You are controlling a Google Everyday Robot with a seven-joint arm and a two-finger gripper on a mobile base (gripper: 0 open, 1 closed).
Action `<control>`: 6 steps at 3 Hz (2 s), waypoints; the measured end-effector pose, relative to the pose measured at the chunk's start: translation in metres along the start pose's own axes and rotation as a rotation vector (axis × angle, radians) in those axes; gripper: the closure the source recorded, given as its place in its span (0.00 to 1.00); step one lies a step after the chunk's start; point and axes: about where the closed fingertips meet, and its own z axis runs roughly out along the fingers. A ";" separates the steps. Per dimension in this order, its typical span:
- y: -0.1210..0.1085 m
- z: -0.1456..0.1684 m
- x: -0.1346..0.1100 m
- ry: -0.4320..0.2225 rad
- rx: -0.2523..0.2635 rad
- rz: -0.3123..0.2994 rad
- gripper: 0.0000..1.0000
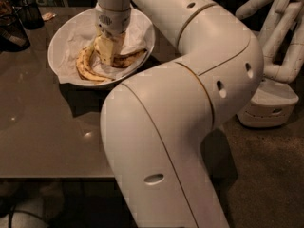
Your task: Pick banana from white bowl
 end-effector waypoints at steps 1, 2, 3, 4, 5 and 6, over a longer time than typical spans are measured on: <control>0.006 -0.030 0.004 -0.005 0.054 -0.034 1.00; 0.003 -0.029 -0.001 -0.024 0.066 -0.034 1.00; 0.005 -0.037 0.001 -0.007 0.090 -0.036 1.00; 0.016 -0.053 0.015 0.003 0.114 -0.035 1.00; 0.053 -0.084 0.040 0.019 0.174 -0.054 1.00; 0.053 -0.084 0.040 0.019 0.174 -0.054 1.00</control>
Offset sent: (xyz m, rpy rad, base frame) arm -0.0076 -0.0065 0.0256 -0.0155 -0.0500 0.0207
